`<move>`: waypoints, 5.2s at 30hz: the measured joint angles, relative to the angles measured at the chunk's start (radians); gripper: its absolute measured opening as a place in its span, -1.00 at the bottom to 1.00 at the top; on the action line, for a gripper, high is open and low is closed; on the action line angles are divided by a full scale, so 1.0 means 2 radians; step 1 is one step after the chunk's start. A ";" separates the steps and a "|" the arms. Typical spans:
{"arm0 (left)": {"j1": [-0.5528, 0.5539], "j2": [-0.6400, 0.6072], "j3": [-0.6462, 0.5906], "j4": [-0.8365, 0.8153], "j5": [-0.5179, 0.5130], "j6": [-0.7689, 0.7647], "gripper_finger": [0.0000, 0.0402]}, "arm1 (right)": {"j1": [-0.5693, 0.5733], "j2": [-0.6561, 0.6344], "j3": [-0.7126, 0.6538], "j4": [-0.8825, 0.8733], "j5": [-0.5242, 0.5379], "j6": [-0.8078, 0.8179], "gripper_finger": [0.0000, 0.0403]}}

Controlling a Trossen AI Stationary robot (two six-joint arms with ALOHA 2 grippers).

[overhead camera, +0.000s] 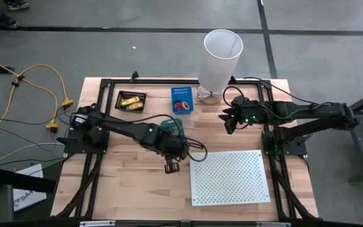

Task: Pick & Place Office Desk Supplies
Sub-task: Put the green bin with the rubber bands on the shelf

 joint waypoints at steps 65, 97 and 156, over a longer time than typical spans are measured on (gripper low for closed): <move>-0.070 0.007 0.028 -0.004 -0.002 0.214 -1.00 | 0.000 0.000 0.000 0.032 -0.013 0.066 -0.24; 0.000 0.007 0.028 -0.085 0.069 0.393 -1.00 | -0.140 0.113 0.064 -0.019 -0.385 -0.018 -0.24; 0.007 0.007 0.027 -0.054 0.043 0.422 -1.00 | -0.035 0.330 0.372 -0.225 -0.219 -0.074 -0.24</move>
